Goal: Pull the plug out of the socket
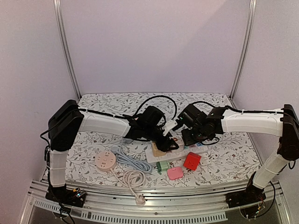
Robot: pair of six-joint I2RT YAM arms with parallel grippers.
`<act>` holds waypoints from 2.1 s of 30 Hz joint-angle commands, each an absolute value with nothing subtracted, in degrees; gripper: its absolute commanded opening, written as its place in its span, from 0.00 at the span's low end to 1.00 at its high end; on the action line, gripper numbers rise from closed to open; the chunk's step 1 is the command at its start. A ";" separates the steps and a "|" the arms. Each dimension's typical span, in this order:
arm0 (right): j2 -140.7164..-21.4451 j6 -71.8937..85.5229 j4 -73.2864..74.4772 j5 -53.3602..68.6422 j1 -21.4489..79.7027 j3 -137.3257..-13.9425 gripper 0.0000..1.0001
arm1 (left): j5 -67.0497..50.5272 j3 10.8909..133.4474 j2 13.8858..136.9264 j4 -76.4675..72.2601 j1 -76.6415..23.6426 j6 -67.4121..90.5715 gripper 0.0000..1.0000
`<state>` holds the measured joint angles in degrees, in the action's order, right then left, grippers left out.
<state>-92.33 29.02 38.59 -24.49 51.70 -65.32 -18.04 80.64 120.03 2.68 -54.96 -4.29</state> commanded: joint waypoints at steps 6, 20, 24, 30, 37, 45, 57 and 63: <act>-85.37 29.45 38.06 -26.08 48.54 -63.32 0.36 | -15.95 78.56 120.26 5.28 -55.72 -2.29 0.33; -87.31 25.10 24.75 -9.46 33.19 -60.21 0.36 | -17.95 82.41 116.10 5.67 -55.77 1.91 0.85; -91.47 24.62 23.17 -7.01 32.05 -62.39 0.36 | -17.46 82.55 113.52 5.79 -55.73 2.96 0.90; -97.47 25.39 20.80 -4.27 31.86 -65.76 0.38 | -13.81 80.06 109.32 6.48 -55.59 5.48 0.91; -102.03 25.50 19.70 -0.88 31.23 -67.22 0.42 | -12.78 73.08 103.61 6.44 -54.71 8.23 0.92; -104.43 26.69 19.64 -0.69 30.13 -66.84 0.62 | -12.28 70.34 101.78 6.89 -54.01 9.44 0.92; -104.24 26.83 19.69 -1.31 29.69 -66.01 0.87 | -12.75 70.31 102.13 5.63 -53.27 10.31 0.92; -102.79 26.71 19.68 -3.00 28.64 -64.45 0.99 | -14.25 69.22 102.39 5.20 -51.23 12.40 0.92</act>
